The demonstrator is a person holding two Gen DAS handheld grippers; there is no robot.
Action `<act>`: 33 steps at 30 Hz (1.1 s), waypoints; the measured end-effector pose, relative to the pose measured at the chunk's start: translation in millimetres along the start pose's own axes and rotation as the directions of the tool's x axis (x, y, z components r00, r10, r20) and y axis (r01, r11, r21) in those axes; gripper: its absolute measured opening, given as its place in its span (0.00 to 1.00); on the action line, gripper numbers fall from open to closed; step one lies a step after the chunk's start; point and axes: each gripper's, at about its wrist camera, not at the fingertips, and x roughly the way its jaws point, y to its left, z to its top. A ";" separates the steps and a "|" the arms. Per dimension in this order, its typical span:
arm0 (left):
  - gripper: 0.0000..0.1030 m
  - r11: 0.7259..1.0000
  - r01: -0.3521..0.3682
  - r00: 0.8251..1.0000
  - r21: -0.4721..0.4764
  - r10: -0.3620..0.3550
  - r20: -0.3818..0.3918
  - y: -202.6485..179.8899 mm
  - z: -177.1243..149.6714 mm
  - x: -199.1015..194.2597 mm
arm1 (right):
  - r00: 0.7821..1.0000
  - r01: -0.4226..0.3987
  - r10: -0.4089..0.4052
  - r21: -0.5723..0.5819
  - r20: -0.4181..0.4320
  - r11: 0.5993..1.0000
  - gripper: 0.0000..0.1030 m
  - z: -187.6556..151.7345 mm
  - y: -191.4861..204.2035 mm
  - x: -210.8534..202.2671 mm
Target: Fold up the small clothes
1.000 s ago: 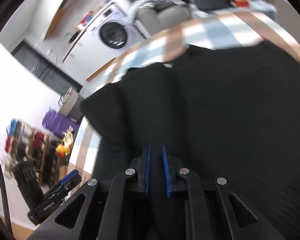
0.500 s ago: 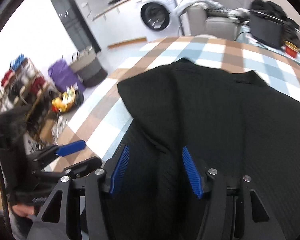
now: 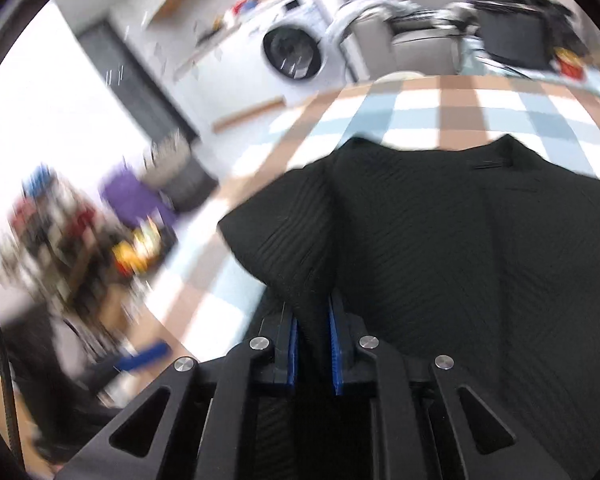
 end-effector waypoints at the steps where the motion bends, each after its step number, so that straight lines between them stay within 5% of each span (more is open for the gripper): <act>1: 0.68 1.000 0.002 1.000 0.003 -0.002 0.001 -0.3 0.2 0.3 | 1.000 -0.013 0.011 0.070 0.019 0.997 0.12 1.0 -14.3 -9.0; 7: 0.68 1.000 0.021 1.000 0.009 -0.021 -0.009 -6.6 1.7 6.2 | 0.987 0.163 -0.158 0.219 -0.040 0.962 0.16 -4.0 -65.0 -30.6; 11: 0.68 0.999 0.035 0.999 0.034 -0.035 -0.010 -17.2 3.5 8.6 | 0.982 0.189 -0.191 0.186 -0.005 0.964 0.41 -13.1 -65.9 -55.3; 16: 0.68 0.996 0.074 0.997 0.056 -0.073 -0.020 -28.9 5.7 8.5 | 0.985 0.168 -0.161 0.105 -0.067 0.980 0.49 -32.7 -60.1 -64.4; 22: 0.69 0.984 0.162 0.986 0.075 -0.159 -0.047 -42.0 2.8 10.6 | 0.991 0.032 -0.015 0.132 -0.131 0.991 0.52 -57.6 -66.1 -50.5; 29: 0.69 0.984 0.165 0.985 0.074 -0.160 -0.068 -44.2 -4.1 15.4 | 0.991 -0.057 0.073 0.146 -0.108 0.988 0.49 -43.2 -61.9 -19.5; 31: 0.69 0.984 0.163 0.985 0.073 -0.158 -0.067 -42.6 -5.4 14.7 | 0.990 -0.064 0.079 0.130 -0.114 0.989 0.19 -40.9 -55.4 -12.9; 33: 0.69 0.985 0.158 0.986 0.069 -0.153 -0.066 -40.7 -5.6 13.6 | 0.992 -0.047 0.059 0.100 -0.116 0.994 0.13 -37.8 -47.0 -6.5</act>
